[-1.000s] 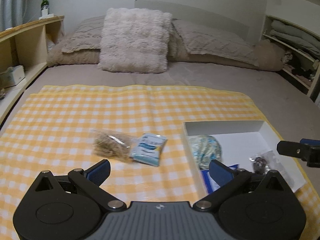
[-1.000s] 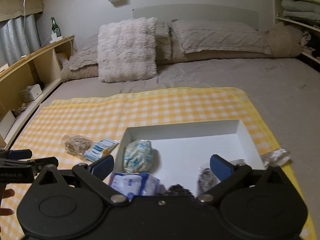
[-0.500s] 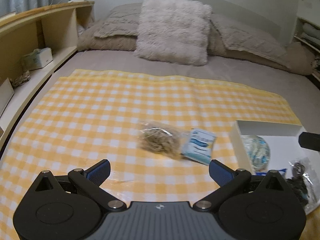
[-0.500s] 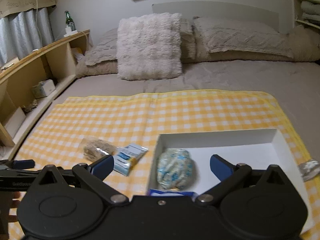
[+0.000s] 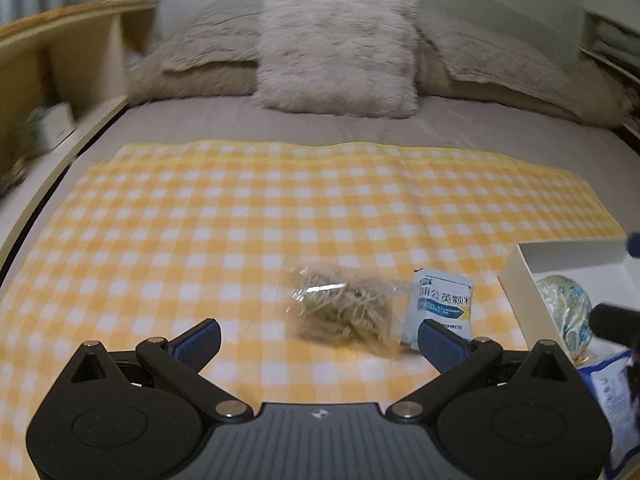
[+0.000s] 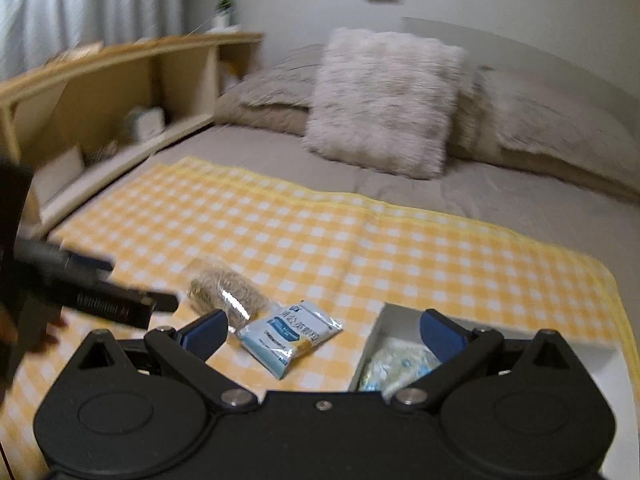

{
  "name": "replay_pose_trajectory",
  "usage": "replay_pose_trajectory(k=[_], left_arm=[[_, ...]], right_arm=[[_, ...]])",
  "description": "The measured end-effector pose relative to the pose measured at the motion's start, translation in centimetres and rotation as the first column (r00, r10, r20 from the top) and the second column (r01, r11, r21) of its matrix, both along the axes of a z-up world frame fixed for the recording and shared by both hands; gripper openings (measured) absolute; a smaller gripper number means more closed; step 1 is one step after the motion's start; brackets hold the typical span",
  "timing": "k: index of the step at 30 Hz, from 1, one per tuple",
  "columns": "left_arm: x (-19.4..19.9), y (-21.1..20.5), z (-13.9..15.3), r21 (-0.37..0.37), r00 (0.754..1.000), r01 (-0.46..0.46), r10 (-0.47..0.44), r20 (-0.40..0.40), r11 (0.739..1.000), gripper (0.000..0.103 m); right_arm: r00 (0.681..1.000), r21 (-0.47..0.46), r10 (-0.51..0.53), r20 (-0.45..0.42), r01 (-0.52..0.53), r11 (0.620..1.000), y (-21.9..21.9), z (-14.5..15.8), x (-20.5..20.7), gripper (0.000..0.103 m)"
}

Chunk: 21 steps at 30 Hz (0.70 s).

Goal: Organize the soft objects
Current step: 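Move both tools to the cord bag and blue-white sachet on the cloth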

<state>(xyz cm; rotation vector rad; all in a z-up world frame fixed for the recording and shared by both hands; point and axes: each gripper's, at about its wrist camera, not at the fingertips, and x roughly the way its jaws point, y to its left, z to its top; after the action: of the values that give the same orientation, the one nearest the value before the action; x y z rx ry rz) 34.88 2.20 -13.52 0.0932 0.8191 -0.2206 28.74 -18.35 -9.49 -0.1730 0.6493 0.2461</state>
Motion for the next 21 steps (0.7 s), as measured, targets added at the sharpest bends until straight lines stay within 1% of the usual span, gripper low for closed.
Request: replay_pose_trajectory(k=[3, 6, 8, 10, 13, 15, 17, 19, 21], left_arm=[[1.3, -0.8, -1.3, 0.036, 0.998, 0.062, -0.062, -0.001, 0.997, 0.103], [2.5, -1.6, -2.7, 0.078, 0.996, 0.090, -0.090, -0.004, 0.993, 0.103], [3.3, -2.0, -3.5, 0.076, 0.996, 0.089, -0.088, -0.018, 0.993, 0.103], [4.0, -2.3, -4.0, 0.067, 0.997, 0.081, -0.081, -0.012, 0.994, 0.103], [5.0, -2.5, -4.2, 0.070, 0.999, 0.028, -0.029, 0.018, 0.997, 0.103], [5.6, -2.6, -4.2, 0.099, 0.995, -0.061, 0.053, 0.087, 0.993, 0.103], [6.3, -3.2, -4.3, 0.142, 0.981, -0.135, 0.111, 0.160, 0.981, 0.103], [7.3, -3.9, -4.8, 0.144, 0.980, -0.136, 0.113, 0.162, 0.980, 0.103], [8.3, -4.6, -5.7, 0.141, 0.988, -0.108, 0.090, 0.126, 0.984, 0.103]], right_arm=[[0.996, -0.055, 0.082, -0.023, -0.084, 0.995, 0.6, -1.3, 1.2, 0.103], [0.987, -0.120, 0.153, -0.055, -0.158, 0.980, 1.1, -2.7, 2.3, 0.103], [0.979, -0.157, 0.186, -0.083, -0.197, 0.968, 1.4, -3.8, 3.3, 0.103], [0.973, -0.171, 0.203, -0.112, -0.220, 0.960, 1.6, -4.8, 4.3, 0.103], [0.971, -0.179, 0.188, -0.147, -0.213, 0.961, 1.8, -6.2, 6.0, 0.103], [0.973, -0.167, 0.175, -0.152, -0.199, 0.966, 1.8, -6.7, 7.0, 0.103], [0.975, -0.147, 0.158, -0.156, -0.181, 0.972, 1.8, -7.0, 7.9, 0.103], [0.975, -0.131, 0.153, -0.161, -0.174, 0.976, 1.8, -7.3, 8.7, 0.103], [0.968, -0.135, 0.173, -0.179, -0.199, 0.971, 2.0, -7.9, 8.9, 0.103]])
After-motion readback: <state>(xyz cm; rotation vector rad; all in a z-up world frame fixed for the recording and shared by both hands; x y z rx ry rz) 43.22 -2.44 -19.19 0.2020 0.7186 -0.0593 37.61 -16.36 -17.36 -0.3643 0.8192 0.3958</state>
